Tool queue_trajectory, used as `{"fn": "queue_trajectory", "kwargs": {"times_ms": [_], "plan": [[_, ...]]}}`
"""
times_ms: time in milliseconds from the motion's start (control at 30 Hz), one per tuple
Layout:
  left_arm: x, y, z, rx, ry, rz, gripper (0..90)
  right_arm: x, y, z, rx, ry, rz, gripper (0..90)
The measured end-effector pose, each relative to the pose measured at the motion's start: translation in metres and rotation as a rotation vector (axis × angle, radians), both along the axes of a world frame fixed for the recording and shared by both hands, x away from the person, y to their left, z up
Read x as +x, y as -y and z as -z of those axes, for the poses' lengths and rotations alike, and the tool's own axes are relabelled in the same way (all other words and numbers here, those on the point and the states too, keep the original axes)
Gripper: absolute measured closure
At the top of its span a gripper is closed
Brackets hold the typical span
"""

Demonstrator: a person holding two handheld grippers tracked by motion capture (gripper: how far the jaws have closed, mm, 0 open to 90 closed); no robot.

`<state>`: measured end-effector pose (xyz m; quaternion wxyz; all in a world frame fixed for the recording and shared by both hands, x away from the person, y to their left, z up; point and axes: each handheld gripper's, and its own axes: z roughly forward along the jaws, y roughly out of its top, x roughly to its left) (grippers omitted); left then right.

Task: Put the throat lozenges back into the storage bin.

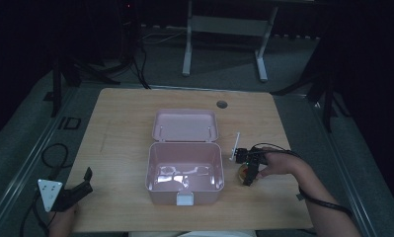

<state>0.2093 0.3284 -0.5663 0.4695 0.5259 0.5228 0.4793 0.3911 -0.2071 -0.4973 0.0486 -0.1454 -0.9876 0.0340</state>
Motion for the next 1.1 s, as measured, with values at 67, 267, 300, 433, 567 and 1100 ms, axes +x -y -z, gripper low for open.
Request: {"fn": "queue_trajectory", "kwargs": {"times_ms": [67, 267, 300, 433, 567, 1100], "plan": [[0.0, 0.0, 0.0, 0.0, 0.0, -0.001, 2.4, -0.002, 0.0, -0.007, 0.0, 0.001, -0.003, 20.1], [0.0, 0.0, 0.0, 0.0, 0.001, -0.001, 2.4, -0.008, -0.001, -0.033, -0.002, -0.006, -0.016, 20.1], [0.0, 0.0, 0.0, 0.0, 0.001, 0.0, 2.4, -0.009, 0.0, -0.039, 0.001, -0.005, -0.021, 20.1], [0.0, 0.0, 0.0, 0.0, 0.001, 0.001, 2.4, -0.013, 0.001, -0.061, 0.013, 0.003, -0.031, 20.2], [0.0, 0.0, 0.0, -0.001, 0.001, 0.001, 2.4, -0.017, -0.001, -0.086, 0.014, 0.019, -0.041, 20.2], [0.0, 0.0, 0.0, -0.001, 0.0, 0.001, 2.4, -0.019, -0.009, -0.111, 0.026, 0.011, -0.059, 20.2]]}}
